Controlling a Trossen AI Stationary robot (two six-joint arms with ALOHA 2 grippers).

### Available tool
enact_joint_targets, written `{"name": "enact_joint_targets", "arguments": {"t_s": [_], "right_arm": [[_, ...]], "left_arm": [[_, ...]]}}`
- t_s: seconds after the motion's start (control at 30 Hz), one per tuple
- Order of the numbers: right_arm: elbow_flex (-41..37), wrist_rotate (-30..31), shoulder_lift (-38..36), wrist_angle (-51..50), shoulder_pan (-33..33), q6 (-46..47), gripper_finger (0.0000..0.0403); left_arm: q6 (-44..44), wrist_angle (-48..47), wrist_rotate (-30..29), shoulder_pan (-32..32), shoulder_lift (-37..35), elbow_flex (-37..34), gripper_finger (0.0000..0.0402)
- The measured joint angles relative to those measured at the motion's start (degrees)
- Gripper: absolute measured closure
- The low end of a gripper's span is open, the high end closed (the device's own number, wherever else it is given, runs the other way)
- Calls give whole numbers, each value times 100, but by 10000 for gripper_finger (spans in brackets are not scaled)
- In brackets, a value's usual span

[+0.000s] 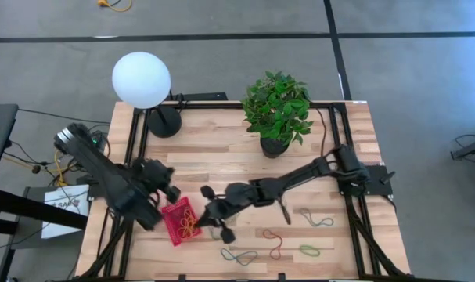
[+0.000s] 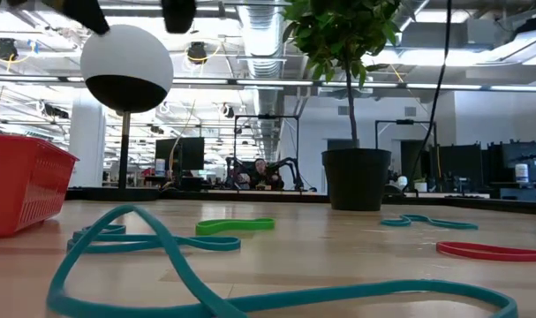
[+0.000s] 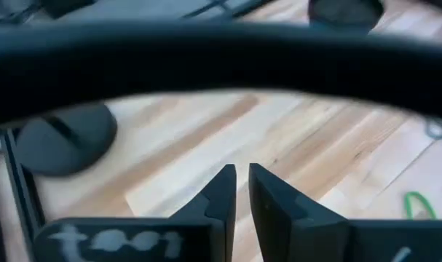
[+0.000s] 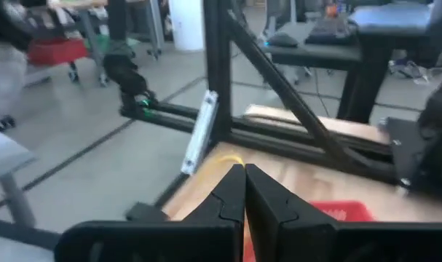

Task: Pick and place items into bin
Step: Put the yellow rubber band into the red bin, then put the blue rubber band into the red bin

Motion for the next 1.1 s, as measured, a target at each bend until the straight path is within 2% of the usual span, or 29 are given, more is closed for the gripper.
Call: {"name": "enact_joint_targets", "arguments": {"t_s": [0.2, 0.4, 0.63, 0.87, 1.0, 1.1], "right_arm": [[982, -2, 749, -189, -156, -25, 403], [1723, -46, 1479, -1009, -233, -25, 399], [2553, -45, 1782, -2430, -231, -296, 343], [2726, -113, 1475, -3180, -229, -171, 295], [2728, -761, 1084, -4336, -182, -169, 292], [2726, -1147, 746, -5602, -145, -158, 296]], "left_arm": [[1805, 239, -160, -20, -1138, -1, 372], [2766, 828, -327, -136, -1396, 1, 372], [2815, 843, -282, -133, -1183, -3, 372], [2637, 854, -241, -129, -865, -5, 372], [2411, 873, -202, -129, -614, -5, 372], [2269, 882, -57, -129, -421, -5, 372]]}}
